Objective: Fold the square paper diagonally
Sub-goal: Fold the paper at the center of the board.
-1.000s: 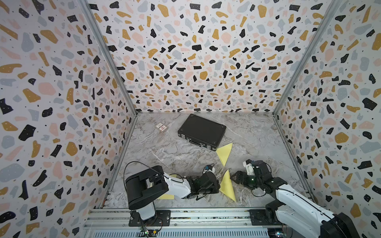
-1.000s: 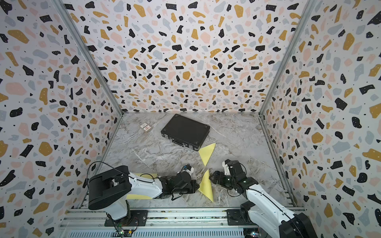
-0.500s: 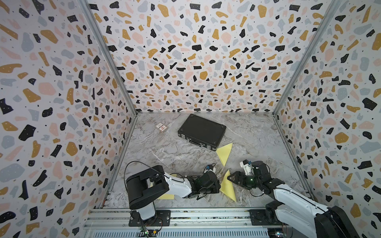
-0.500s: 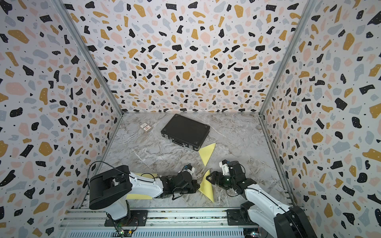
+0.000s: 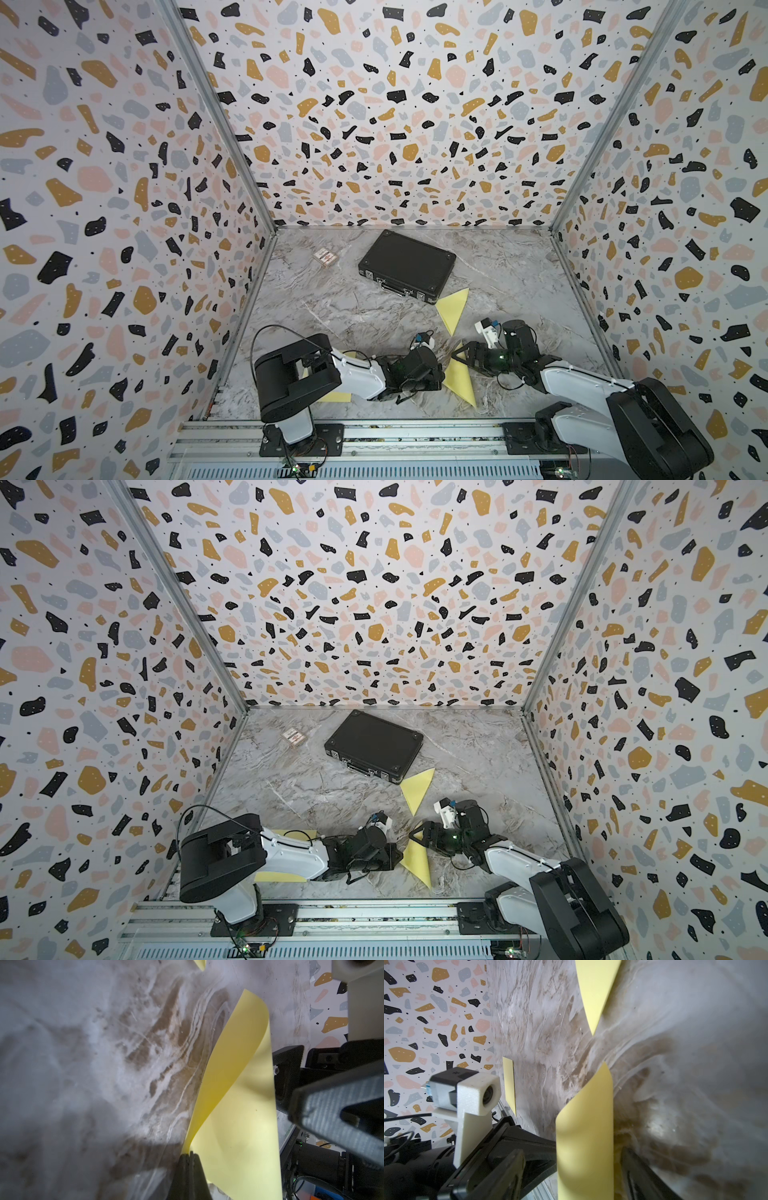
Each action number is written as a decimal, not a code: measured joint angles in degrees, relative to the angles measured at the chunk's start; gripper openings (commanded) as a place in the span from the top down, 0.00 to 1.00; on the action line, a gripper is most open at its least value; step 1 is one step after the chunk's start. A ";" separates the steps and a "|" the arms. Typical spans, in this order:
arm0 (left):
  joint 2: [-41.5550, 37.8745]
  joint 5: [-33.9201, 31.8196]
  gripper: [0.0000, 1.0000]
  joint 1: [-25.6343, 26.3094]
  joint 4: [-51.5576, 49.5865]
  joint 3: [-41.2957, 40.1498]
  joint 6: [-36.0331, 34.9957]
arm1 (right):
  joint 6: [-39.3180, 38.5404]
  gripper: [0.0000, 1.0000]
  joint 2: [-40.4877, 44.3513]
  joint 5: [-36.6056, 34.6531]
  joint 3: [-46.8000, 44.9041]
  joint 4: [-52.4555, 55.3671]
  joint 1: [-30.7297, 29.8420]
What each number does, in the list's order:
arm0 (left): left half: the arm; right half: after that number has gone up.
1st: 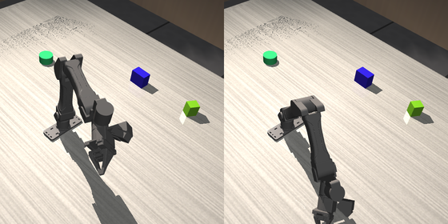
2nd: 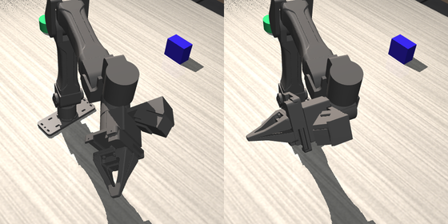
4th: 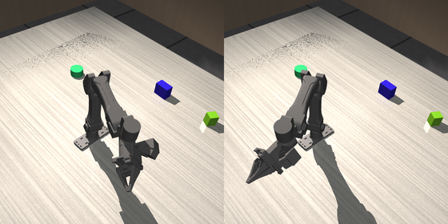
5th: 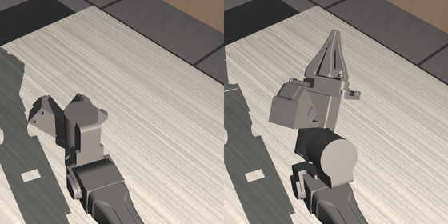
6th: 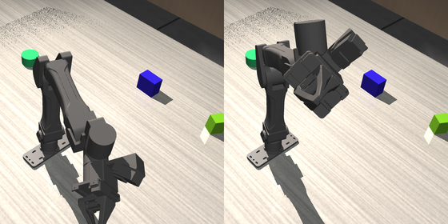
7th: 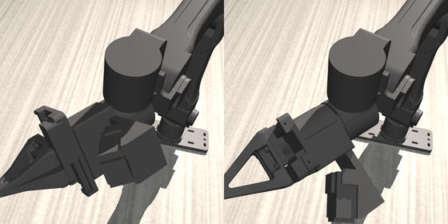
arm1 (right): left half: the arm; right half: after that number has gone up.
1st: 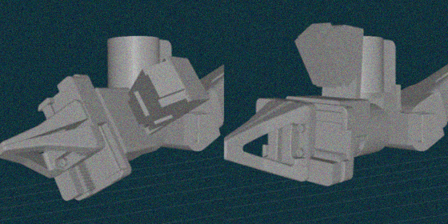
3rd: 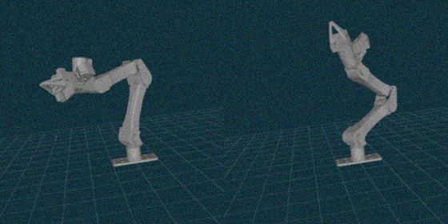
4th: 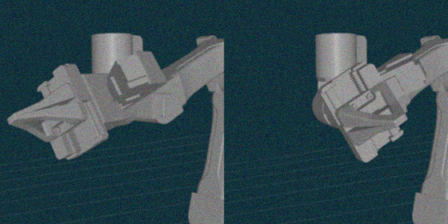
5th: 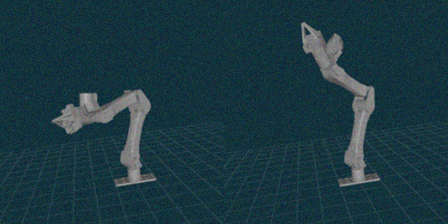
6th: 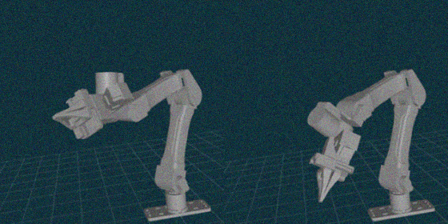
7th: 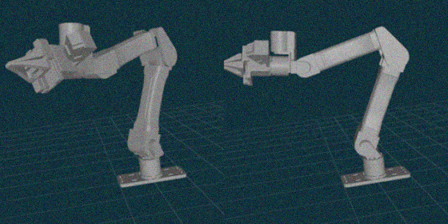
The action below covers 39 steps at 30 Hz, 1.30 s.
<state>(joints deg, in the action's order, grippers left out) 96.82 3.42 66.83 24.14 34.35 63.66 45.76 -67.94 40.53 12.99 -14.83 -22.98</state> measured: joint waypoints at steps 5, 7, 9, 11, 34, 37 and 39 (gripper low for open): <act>0.02 0.02 1.00 0.02 0.52 -0.26 0.00 | -0.42 0.30 -0.39 0.68 -0.72 -1.42 0.07; 0.02 0.00 1.00 0.02 0.92 -0.48 0.02 | -1.11 0.31 -0.20 0.52 -0.72 -0.83 0.11; 0.02 0.00 1.00 0.02 1.73 -0.90 0.09 | -2.14 0.34 0.33 -0.04 -0.72 0.39 0.11; 0.02 0.00 1.00 0.04 2.29 -1.18 0.15 | -3.17 0.38 0.94 -0.72 -0.72 1.90 0.11; 0.37 0.61 0.75 0.11 6.62 -2.38 0.39 | -5.53 0.56 -2.32 -5.35 1.66 3.65 -3.54; 0.72 0.79 0.75 0.11 7.48 -2.38 0.42 | -5.55 0.56 -2.69 -5.68 1.64 2.86 -3.80; 0.96 0.94 0.75 0.11 7.96 -2.38 0.42 | -5.57 0.57 -2.89 -5.92 1.64 2.58 -3.93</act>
<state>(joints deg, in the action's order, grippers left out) 97.78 4.36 66.94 32.10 31.97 64.07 40.18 -70.83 34.61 14.63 -12.25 -26.92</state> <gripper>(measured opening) 0.253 0.438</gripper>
